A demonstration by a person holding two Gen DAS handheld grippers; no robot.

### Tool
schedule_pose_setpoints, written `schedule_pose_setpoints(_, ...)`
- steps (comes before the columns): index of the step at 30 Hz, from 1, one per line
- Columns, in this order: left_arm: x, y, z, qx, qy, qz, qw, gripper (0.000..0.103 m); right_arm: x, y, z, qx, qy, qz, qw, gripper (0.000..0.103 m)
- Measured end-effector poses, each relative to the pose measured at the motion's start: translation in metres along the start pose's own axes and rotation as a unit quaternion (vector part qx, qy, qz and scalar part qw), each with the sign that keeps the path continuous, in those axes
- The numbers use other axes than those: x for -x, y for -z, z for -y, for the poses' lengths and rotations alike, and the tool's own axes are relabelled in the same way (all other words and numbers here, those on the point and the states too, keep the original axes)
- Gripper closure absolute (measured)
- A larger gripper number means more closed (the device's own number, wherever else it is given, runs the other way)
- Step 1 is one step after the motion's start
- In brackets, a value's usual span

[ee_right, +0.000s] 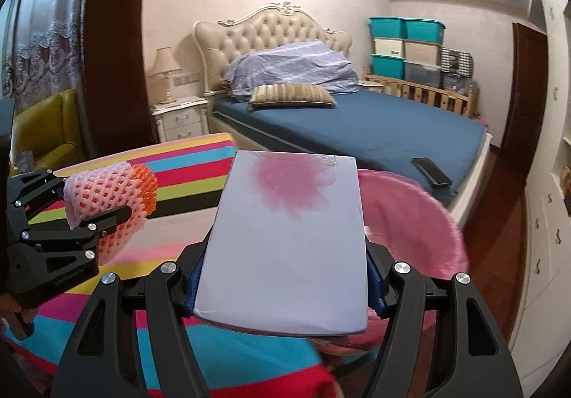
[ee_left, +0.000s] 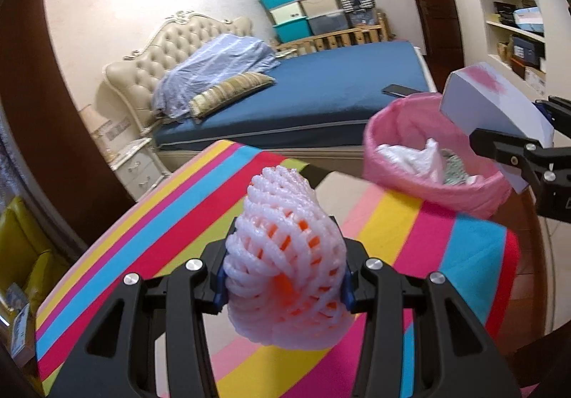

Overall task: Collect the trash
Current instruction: 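Carry the fruit net and white box over the pink bin with both tools, then open both tools to drop the net and box into the bin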

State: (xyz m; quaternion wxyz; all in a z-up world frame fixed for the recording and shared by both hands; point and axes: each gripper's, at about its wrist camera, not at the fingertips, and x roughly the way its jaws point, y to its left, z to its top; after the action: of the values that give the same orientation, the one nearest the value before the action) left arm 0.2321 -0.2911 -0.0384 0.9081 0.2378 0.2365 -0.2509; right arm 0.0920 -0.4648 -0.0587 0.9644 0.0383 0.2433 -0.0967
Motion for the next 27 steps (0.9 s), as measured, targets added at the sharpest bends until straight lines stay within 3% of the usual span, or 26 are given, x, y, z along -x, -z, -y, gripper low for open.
schedule_pose_setpoints(10,-0.027,-0.049,0.038,0.019,0.104,0.012,0.9943,0.058,-0.007,0.005,0.071,-0.022,0.048,0.002,0.999,0.039)
schedule_pose_setpoints(20,-0.075,-0.110,0.061,0.055,0.189,0.003,0.9805,0.056,-0.043,0.007,0.090,-0.001,0.054,-0.007,0.999,0.039)
schedule_pose_setpoints(22,-0.083,-0.125,0.064,0.061,0.205,0.005,0.9768,0.053,-0.052,0.006,0.092,0.005,0.051,-0.007,0.999,0.039)
schedule_pose_setpoints(23,-0.087,-0.132,0.067,0.062,0.217,0.007,0.9743,0.050,-0.056,0.006,0.091,0.007,0.047,-0.007,0.999,0.033)
schedule_pose_setpoints(25,-0.093,-0.145,0.072,0.064,0.225,0.014,0.9721,0.029,-0.063,0.011,0.095,0.017,0.054,-0.012,0.998,0.021)
schedule_pose_setpoints(27,-0.090,-0.152,0.073,0.069,0.211,0.034,0.9745,0.022,-0.062,0.016,0.101,0.013,0.065,-0.010,0.998,0.019)
